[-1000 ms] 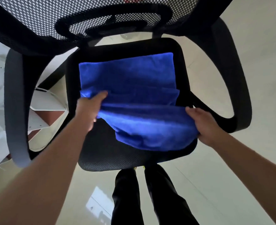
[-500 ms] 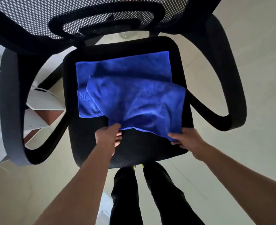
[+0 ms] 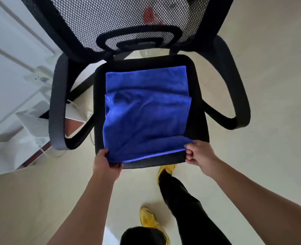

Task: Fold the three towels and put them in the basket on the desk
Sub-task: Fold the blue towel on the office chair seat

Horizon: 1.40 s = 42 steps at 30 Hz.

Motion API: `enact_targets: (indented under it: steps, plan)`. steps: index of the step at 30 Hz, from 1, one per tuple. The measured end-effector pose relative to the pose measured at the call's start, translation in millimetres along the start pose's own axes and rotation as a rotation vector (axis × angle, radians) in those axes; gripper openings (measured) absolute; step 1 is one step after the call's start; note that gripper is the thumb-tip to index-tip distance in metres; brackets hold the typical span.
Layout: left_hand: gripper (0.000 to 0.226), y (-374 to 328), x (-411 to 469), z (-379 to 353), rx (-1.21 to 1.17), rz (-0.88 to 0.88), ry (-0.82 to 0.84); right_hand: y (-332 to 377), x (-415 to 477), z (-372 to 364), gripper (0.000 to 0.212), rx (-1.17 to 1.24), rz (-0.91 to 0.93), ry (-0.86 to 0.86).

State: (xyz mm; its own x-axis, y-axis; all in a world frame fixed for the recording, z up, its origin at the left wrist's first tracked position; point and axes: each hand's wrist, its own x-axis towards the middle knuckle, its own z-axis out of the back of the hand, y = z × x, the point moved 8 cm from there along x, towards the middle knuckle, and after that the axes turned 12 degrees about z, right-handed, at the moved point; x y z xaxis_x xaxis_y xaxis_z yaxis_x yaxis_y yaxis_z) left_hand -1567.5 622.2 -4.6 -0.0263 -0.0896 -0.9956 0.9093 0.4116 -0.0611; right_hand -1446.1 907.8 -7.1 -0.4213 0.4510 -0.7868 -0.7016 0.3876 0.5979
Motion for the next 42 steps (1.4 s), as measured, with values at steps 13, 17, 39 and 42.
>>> enact_targets:
  steps: [13,17,39,42]
  plan:
    - [0.018,71.0,-6.0,179.3,0.351,-0.147,-0.133,-177.7,-148.7,42.2,0.009,-0.076,-0.096,-0.186]
    - [0.017,103.3,-7.7,227.6,0.386,-0.121,-0.120,-210.0,-187.7,50.1,0.008,-0.061,-0.105,-0.205]
    - [0.016,102.0,-44.2,269.2,0.363,-0.336,-0.100,-187.7,-221.5,75.6,0.016,0.094,0.126,-0.346]
    - [0.012,68.9,-60.5,225.7,0.342,-0.413,-0.003,-138.3,-204.4,71.6,0.025,0.195,0.229,-0.350]
